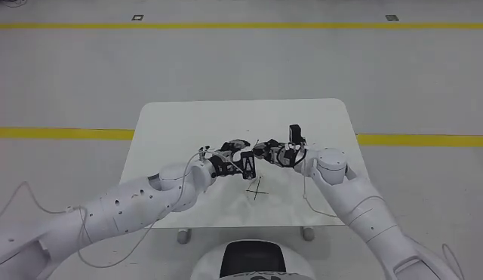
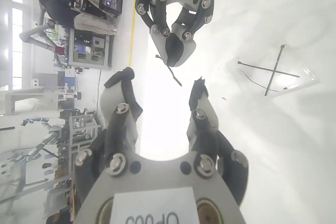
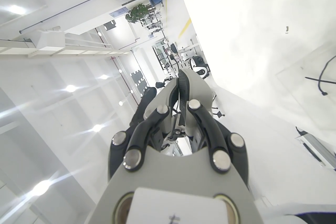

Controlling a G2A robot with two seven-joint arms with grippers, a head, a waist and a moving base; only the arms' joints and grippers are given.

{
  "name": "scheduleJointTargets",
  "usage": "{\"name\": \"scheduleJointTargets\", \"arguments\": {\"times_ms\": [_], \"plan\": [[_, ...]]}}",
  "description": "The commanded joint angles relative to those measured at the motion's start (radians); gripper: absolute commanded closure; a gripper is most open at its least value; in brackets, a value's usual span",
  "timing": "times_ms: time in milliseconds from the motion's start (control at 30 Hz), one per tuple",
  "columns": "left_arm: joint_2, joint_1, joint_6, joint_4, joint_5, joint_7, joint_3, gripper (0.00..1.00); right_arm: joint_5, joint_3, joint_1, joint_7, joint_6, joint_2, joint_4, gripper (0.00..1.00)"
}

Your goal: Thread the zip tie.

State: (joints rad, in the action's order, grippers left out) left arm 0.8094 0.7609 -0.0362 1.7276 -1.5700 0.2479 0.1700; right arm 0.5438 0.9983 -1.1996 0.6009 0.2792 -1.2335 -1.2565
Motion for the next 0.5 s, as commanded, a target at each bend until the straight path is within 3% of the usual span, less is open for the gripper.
{"name": "scheduleJointTargets", "arguments": {"times_ms": [0,367,467], "plan": [[0.000,-0.001,-0.004,0.000,0.000,0.001,0.000,0.73,0.002,-0.002,0.002,-0.001,0.000,-0.002,0.002,1.00],[0.004,0.000,-0.023,0.002,0.000,-0.008,0.000,0.73,0.014,-0.020,0.022,-0.004,-0.004,-0.014,0.015,1.00],[0.006,-0.001,-0.026,0.001,0.000,-0.010,0.000,0.79,0.015,-0.024,0.028,-0.001,-0.005,-0.017,0.021,1.00]]}}
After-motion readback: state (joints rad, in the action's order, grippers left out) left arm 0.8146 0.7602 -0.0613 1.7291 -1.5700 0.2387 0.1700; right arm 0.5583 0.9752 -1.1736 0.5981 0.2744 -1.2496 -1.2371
